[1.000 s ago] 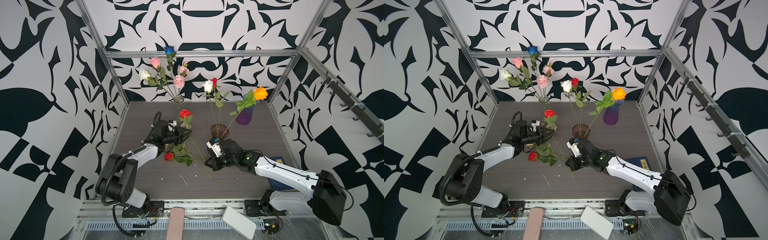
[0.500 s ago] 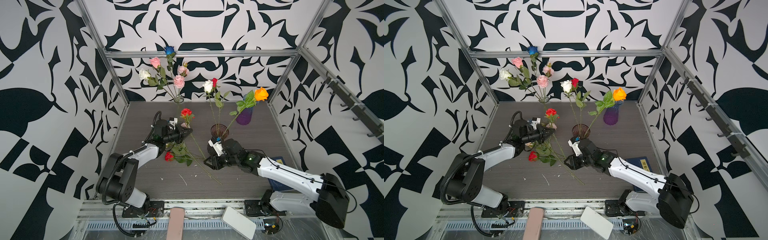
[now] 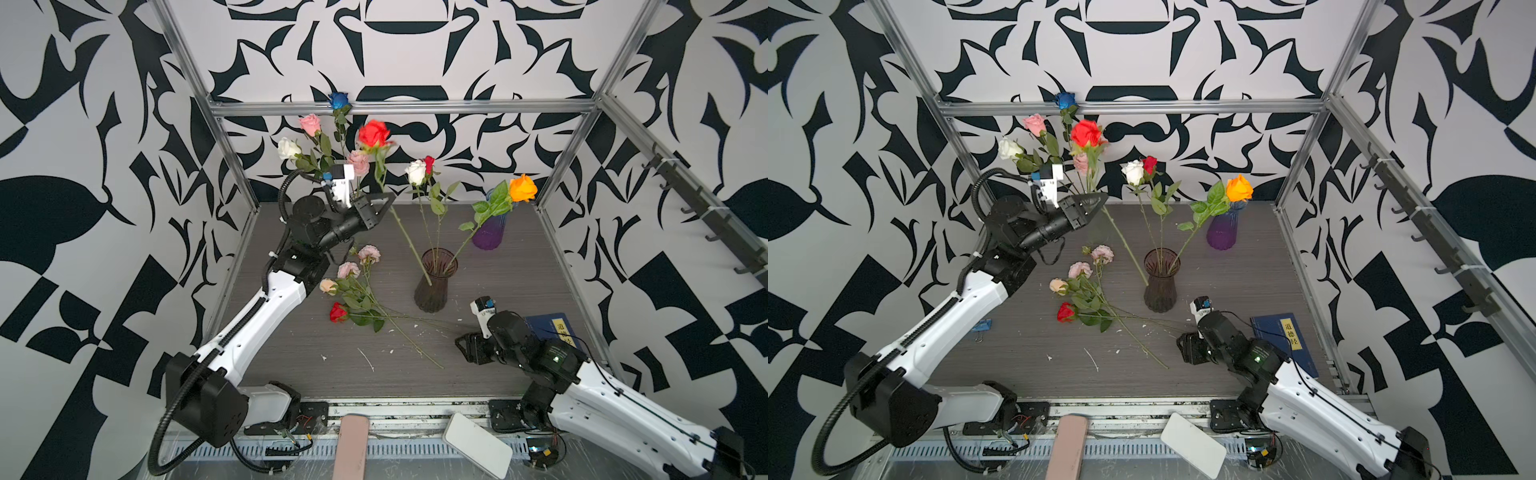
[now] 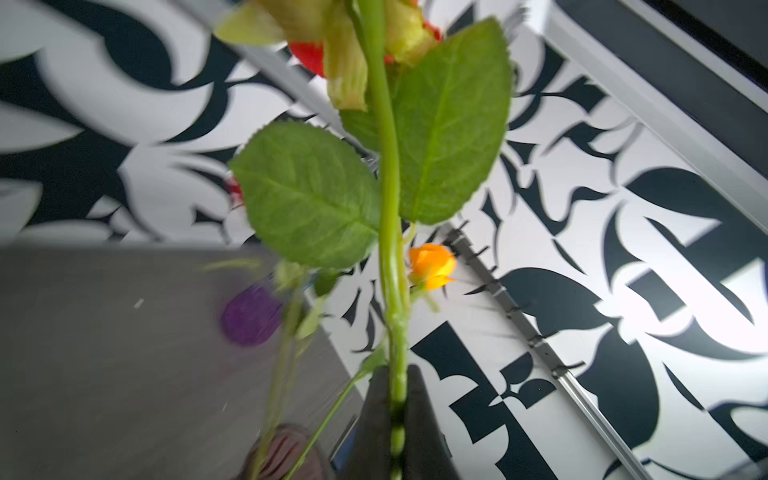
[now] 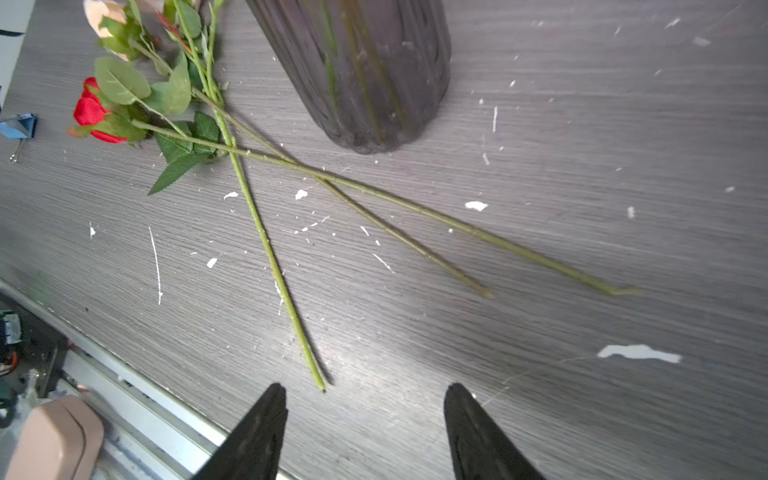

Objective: Arrange the flowers into the vase
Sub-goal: 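Carry the red rose over the dark pink glass vase with the left gripper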

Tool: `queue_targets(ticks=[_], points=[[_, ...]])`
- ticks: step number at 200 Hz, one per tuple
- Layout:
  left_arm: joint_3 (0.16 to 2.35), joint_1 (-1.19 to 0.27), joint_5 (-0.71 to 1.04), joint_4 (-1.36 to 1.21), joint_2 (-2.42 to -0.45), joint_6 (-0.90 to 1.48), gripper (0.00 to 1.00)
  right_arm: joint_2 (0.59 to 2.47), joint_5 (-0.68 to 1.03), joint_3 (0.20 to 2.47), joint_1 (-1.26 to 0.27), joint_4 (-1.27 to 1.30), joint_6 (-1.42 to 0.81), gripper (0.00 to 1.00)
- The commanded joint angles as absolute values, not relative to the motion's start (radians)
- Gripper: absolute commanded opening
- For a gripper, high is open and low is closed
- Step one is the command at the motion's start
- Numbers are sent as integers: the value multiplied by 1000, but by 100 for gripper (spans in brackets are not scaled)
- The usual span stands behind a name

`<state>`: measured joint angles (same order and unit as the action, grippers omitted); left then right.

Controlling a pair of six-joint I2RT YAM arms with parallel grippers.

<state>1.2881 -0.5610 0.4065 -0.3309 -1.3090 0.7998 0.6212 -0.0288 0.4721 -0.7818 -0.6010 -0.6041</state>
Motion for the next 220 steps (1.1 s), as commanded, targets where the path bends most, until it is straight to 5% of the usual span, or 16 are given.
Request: queue_targets(ticks=[1, 89, 220], points=[[1366, -705, 280, -279, -1314, 426, 0, 559, -58, 416, -779, -574, -615, 64], [1452, -948, -128, -364, -1494, 44, 0, 446, -48, 364, -778, -522, -601, 61], [1563, -953, -110, -4, -1559, 92, 0, 450, 26, 341, -777, -466, -579, 60]])
